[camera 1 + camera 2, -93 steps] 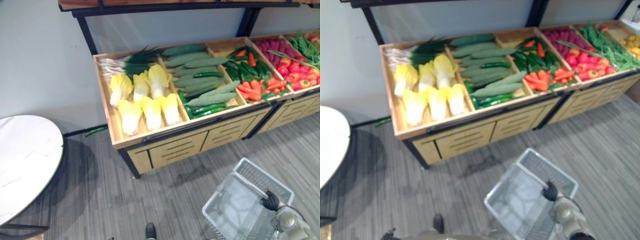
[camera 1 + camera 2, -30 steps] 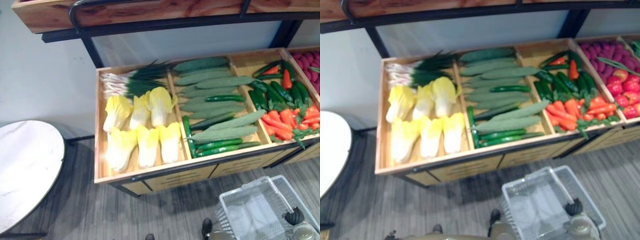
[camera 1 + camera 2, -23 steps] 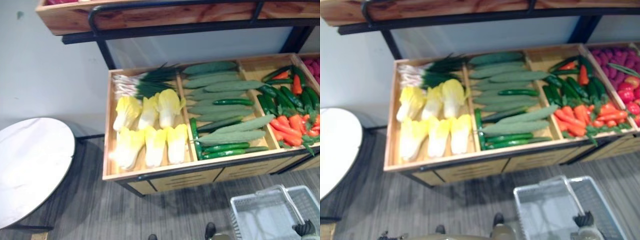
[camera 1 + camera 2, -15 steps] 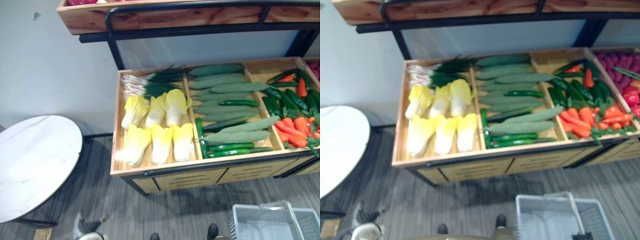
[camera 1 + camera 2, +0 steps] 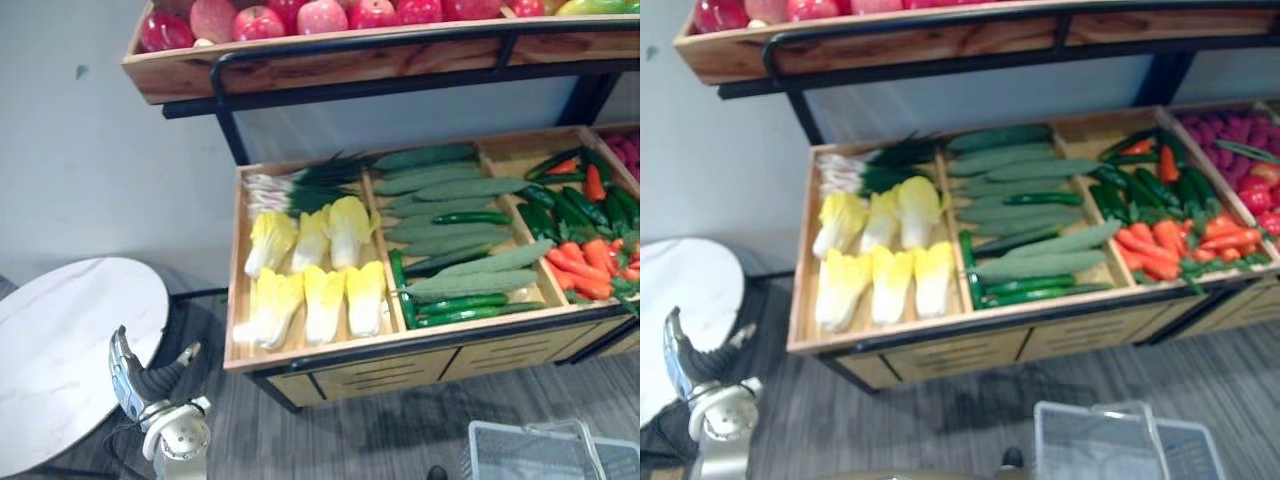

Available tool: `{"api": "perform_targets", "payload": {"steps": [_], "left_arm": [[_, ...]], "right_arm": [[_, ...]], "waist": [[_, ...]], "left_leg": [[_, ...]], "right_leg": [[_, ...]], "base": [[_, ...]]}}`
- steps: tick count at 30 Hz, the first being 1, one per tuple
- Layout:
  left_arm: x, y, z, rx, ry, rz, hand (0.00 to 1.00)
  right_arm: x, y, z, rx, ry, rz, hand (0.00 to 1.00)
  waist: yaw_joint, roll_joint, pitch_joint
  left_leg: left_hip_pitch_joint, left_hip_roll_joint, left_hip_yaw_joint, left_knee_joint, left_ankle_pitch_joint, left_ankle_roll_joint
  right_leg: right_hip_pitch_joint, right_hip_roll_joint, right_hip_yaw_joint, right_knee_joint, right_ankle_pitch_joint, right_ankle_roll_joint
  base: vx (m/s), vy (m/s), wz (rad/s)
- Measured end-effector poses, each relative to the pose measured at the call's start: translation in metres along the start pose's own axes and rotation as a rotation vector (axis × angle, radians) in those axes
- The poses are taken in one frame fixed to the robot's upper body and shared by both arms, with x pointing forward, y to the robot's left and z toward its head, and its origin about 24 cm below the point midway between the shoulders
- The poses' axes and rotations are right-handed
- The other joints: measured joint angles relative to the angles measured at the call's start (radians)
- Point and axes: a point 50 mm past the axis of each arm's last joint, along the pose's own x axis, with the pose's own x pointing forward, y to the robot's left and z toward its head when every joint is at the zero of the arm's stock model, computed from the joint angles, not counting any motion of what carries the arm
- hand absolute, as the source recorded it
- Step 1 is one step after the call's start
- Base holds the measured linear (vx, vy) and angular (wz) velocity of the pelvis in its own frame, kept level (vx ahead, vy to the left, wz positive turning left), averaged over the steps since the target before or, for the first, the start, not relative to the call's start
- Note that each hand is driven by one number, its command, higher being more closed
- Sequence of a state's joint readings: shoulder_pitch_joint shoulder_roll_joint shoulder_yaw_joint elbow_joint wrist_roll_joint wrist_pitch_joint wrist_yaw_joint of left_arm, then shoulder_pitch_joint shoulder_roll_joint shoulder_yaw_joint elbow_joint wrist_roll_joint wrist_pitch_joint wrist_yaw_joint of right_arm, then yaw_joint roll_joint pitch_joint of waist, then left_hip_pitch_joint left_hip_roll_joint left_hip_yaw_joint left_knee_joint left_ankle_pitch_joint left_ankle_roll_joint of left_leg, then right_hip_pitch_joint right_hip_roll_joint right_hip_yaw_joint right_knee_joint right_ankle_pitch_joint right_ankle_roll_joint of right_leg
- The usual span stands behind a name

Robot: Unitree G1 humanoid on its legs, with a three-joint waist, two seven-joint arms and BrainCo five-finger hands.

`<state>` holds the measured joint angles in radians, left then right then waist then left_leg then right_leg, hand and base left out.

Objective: Pick vegetable in the basket

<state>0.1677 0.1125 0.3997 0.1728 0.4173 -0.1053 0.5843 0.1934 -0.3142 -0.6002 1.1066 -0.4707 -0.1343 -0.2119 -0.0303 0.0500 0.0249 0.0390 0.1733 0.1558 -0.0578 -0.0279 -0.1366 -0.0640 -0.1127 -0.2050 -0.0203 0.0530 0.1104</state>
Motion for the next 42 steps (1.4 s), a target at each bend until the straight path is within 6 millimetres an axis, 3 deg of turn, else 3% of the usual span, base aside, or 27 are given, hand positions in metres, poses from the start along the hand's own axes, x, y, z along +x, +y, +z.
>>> {"api": "perform_targets", "payload": {"steps": [4, 9, 11, 23, 37, 42], "left_arm": [[0.010, -0.006, 0.014, -0.039, -0.030, 0.025, 0.00], [0.017, -0.017, 0.016, -0.049, 0.003, 0.036, 0.00], [0.020, -0.019, 0.016, -0.046, 0.008, 0.034, 0.00], [0.033, -0.028, 0.008, 0.021, 0.057, 0.001, 0.00], [0.026, -0.039, 0.005, 0.022, 0.071, -0.064, 0.00], [0.024, -0.042, 0.005, 0.027, 0.072, -0.084, 0.00]], "right_arm": [[0.000, 0.005, 0.007, -0.038, -0.028, 0.023, 1.00], [0.001, 0.008, 0.018, -0.096, -0.085, 0.034, 1.00], [0.001, 0.010, 0.024, -0.109, -0.109, 0.041, 1.00], [0.002, 0.017, 0.044, -0.182, -0.199, 0.071, 1.00], [0.002, 0.016, 0.063, -0.201, -0.274, 0.063, 1.00], [0.002, 0.017, 0.068, -0.200, -0.288, 0.065, 1.00]], "waist": [[-0.022, -0.013, -0.001], [-0.027, -0.014, -0.001], [-0.049, -0.016, 0.000], [-0.053, -0.024, 0.013], [-0.055, -0.013, 0.030], [-0.075, -0.014, 0.031]], "left_leg": [[0.001, 0.002, 0.010, 0.000, -0.002, -0.001], [0.018, 0.006, 0.056, 0.010, -0.023, -0.003], [0.018, 0.007, 0.059, 0.009, -0.025, -0.004], [0.018, 0.006, 0.108, 0.026, -0.043, -0.006], [-0.001, 0.008, 0.135, 0.044, -0.060, -0.005], [0.001, 0.005, 0.139, 0.043, -0.060, -0.005]], "right_leg": [[-0.002, 0.003, 0.012, -0.005, 0.002, 0.002], [-0.005, 0.012, 0.052, -0.017, 0.010, 0.001], [-0.007, 0.014, 0.055, -0.021, 0.010, 0.001], [-0.037, 0.020, 0.102, -0.022, 0.018, 0.000], [-0.070, 0.022, 0.127, -0.014, 0.019, 0.003], [-0.072, 0.020, 0.133, -0.013, 0.022, 0.004]], "base": [[0.00, -0.003, -0.06], [0.02, 0.002, -0.27], [0.03, 0.003, -0.12], [0.03, 0.002, -0.12], [0.00, -0.009, -0.06], [0.04, -0.001, -0.03]]}}
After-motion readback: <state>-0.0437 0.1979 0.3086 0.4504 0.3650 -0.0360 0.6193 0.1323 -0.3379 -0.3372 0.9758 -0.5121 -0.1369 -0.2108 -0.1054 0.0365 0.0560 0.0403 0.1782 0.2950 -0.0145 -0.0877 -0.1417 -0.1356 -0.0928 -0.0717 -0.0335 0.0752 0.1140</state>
